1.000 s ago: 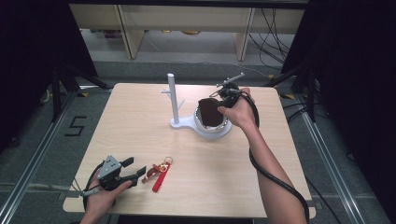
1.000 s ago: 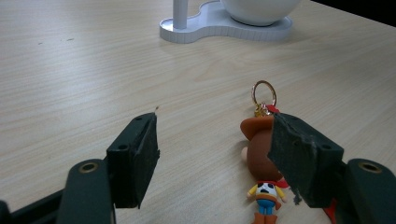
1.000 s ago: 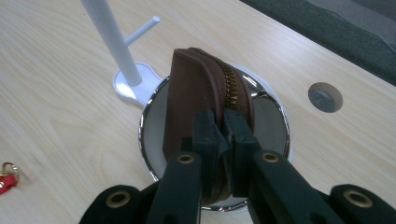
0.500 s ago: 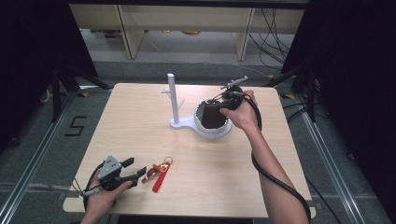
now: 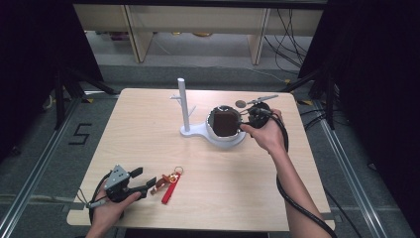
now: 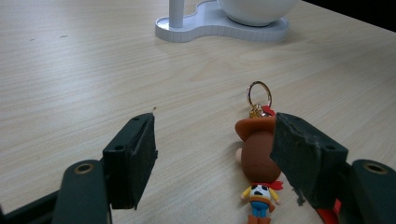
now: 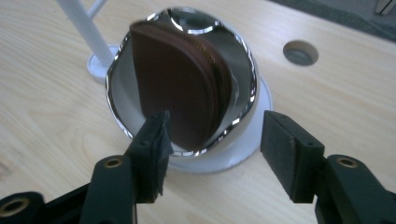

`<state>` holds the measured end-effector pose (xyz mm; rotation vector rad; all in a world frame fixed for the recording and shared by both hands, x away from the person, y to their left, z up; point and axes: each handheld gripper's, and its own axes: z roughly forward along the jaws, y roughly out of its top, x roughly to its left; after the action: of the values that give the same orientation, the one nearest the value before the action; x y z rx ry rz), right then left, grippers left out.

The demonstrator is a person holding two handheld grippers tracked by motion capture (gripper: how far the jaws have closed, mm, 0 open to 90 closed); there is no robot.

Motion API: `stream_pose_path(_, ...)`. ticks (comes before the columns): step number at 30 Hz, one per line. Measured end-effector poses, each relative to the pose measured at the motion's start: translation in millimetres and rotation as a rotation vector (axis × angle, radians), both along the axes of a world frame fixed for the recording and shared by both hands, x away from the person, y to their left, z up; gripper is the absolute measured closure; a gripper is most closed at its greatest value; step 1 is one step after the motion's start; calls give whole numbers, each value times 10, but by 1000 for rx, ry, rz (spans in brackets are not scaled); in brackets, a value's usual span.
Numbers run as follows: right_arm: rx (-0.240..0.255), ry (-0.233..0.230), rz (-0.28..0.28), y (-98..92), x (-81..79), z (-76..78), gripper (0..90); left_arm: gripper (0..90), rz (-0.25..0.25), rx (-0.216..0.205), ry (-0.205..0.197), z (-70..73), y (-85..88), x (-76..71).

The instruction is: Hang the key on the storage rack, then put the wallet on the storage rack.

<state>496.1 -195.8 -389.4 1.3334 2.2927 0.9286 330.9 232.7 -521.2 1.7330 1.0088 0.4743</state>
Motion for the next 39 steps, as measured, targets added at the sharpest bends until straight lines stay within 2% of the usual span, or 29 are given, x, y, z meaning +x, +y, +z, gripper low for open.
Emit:
stream_pose_path(2, 23, 44, -35, -30, -50, -29, 425, 298, -6, -7, -4, -7, -5, 9)
stream_pose_path(4, 22, 45, -45, -81, -70, -66, 422, 297, -5, -7, -3, -8, -11, 11)
stream_pose_path(5, 35, 77, -59, -91, -98, -70, 423, 296, -4, -4, -3, -6, -15, 8)
stream_pose_path(9, 42, 78, -55, -163, -148, -122, 471, 291, -11, -3, -7, 2, -23, 3)
stream_pose_path(10, 53, 97, -66, -165, -173, -129, 489, 290, -11, -7, -8, 0, -22, 1)
stream_pose_path(11, 39, 101, -42, -205, -182, -142, 508, 290, -11, -5, -7, -2, -20, 0)
stream_pose_path(13, 39, 102, -52, -223, -215, -190, 562, 289, -15, 6, -6, -2, -13, -5)
stream_pose_path(14, 31, 104, -36, -242, -223, -222, 581, 289, -11, 4, -6, 0, -13, -8)
stream_pose_path(15, 34, 120, -41, -244, -236, -239, 598, 288, -9, 17, -6, 11, -2, -11)
stream_pose_path(17, 34, 148, -36, -267, -266, -297, 637, 287, 5, 11, -1, 15, 0, -9)
stream_pose_path(21, 7, 196, -42, -342, -323, -403, 699, 288, -2, 22, 5, 26, -4, 8)
stream_pose_path(24, 9, 238, -62, -410, -385, -463, 713, 288, -16, 31, 7, 80, -33, 27)
stream_pose_path(25, 8, 235, -61, -427, -393, -477, 713, 288, -21, 30, 12, 107, -47, 31)
stream_pose_path(28, 9, 248, -87, -484, -448, -502, 709, 288, -48, 43, 55, 187, -86, 42)
stream_pose_path(29, 13, 252, -103, -492, -468, -513, 708, 288, -48, 43, 55, 187, -86, 42)
stream_pose_path(30, 7, 242, -88, -519, -486, -529, 707, 289, -71, 45, 74, 203, -111, 62)
stream_pose_path(31, 9, 247, -96, -523, -501, -536, 706, 289, -83, 56, 100, 216, -134, 72)
stream_pose_path(34, 9, 240, -83, -548, -540, -575, 702, 294, -116, 87, 133, 236, -182, 106)
stream_pose_path(35, 16, 269, -119, -531, -556, -574, 700, 295, -132, 95, 143, 239, -200, 122)
stream_pose_path(36, 20, 278, -134, -525, -560, -578, 698, 296, -147, 108, 164, 249, -220, 134)
stream_pose_path(37, 17, 276, -128, -533, -562, -585, 697, 297, -158, 116, 162, 245, -242, 149)
stream_pose_path(38, 16, 276, -127, -539, -563, -587, 694, 300, -170, 133, 172, 250, -259, 164)
stream_pose_path(39, 15, 288, -137, -537, -566, -582, 691, 303, -194, 168, 188, 260, -260, 184)
